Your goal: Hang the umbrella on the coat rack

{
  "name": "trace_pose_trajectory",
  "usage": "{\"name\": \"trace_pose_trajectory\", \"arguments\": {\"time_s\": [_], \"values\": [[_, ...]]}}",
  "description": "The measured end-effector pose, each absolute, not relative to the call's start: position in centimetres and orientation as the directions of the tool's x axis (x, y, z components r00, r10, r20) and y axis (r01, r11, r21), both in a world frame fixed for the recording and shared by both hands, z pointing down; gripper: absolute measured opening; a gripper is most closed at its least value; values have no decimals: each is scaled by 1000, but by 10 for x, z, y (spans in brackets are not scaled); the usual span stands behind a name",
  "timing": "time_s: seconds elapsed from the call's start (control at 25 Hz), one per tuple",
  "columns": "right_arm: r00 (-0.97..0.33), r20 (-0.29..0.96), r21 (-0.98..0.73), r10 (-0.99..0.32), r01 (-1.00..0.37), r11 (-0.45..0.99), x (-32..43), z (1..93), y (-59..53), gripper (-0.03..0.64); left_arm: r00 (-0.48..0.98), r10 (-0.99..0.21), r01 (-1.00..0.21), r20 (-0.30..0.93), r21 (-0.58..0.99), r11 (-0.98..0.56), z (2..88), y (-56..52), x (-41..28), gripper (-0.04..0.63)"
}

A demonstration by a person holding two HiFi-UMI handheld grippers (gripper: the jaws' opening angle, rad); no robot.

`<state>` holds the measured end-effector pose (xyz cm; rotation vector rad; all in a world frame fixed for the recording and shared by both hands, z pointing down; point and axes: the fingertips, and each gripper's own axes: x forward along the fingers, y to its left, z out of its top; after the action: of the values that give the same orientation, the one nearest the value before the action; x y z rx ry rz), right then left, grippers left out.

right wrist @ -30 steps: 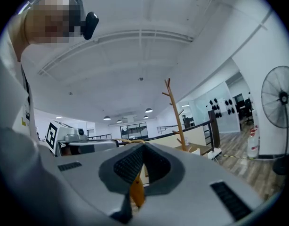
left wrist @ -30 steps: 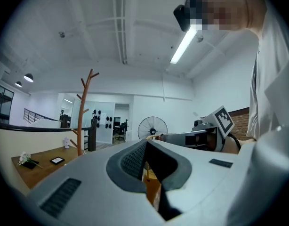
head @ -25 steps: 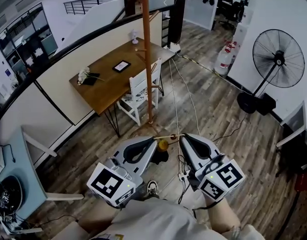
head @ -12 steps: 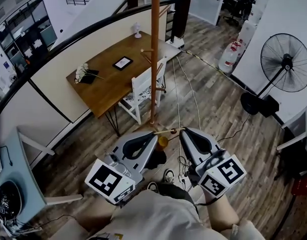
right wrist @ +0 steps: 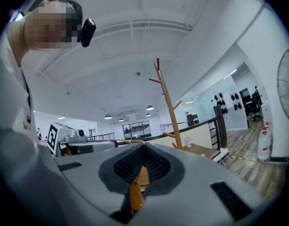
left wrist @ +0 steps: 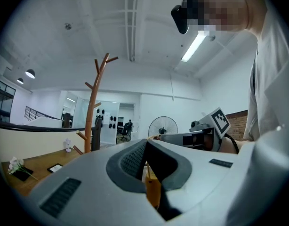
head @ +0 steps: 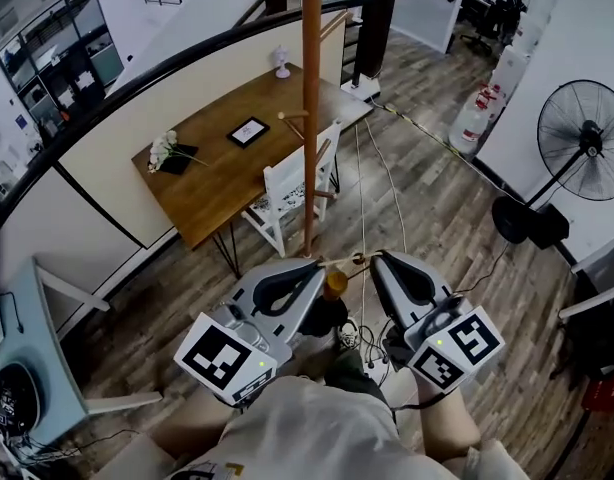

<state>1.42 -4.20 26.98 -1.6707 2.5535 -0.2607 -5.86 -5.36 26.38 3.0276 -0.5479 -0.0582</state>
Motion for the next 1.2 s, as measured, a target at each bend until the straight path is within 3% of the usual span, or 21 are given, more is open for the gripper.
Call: {"name": "trace_pose_trajectory", "arguments": {"time_s": [0.32,0.84,1.2], "values": [[-480,17,-191,-877,-863,468,70,265,-102,3,909,-417,-415,-17,63,-908,260,-111,-3,2],[-686,9,-221,-727,-711,668,132,270,-204,4,784,-619,-620,33,60,-782,266,-195,61,2],[-728,32,-276,-684,-665,694,148,294,-233,3,736,-670,-677,100,93,-730,292,-217,78,2]]}}
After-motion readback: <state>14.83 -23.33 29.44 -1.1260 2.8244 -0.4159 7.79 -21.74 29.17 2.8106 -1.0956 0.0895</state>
